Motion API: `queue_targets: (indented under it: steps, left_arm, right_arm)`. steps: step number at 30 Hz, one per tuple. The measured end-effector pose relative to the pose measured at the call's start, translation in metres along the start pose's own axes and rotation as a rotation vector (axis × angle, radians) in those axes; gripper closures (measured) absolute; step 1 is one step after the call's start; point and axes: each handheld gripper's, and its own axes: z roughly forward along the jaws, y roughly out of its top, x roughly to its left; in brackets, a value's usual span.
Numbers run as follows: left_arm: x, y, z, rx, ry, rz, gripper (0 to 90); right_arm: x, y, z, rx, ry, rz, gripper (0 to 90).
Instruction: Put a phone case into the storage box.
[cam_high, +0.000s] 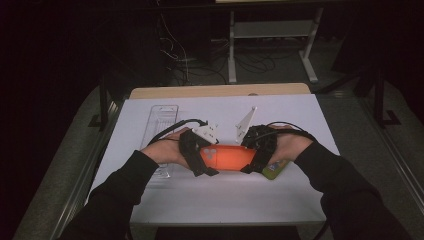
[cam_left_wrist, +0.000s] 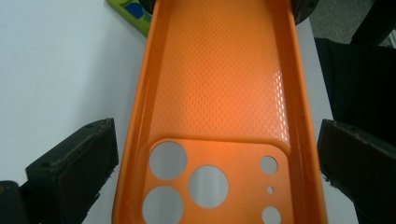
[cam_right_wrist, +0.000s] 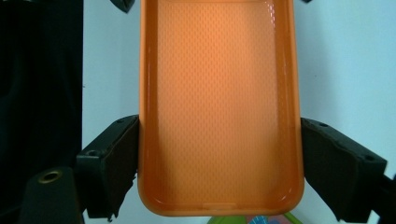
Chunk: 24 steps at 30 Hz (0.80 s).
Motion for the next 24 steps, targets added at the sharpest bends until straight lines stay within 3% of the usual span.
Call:
queue_targets:
  steps: [9, 14, 24]
  left_arm:
    - [-0.0003, -0.0022, 0.0045, 0.027, -0.017, 0.0, 3.6]
    - [0.0014, -0.0042, 0.0032, 0.014, -0.022, -0.008, 13.7]
    - [0.0016, -0.0085, 0.0036, -0.001, -0.026, -0.019, 16.0]
  right_arm:
    - [0.0002, 0.002, -0.0011, 0.003, 0.007, -0.006, 15.2]
    - [-0.0008, 0.0019, -0.0008, 0.004, 0.014, -0.008, 15.2]
    - [-0.0034, -0.0005, 0.0021, -0.019, 0.028, -0.006, 13.9]
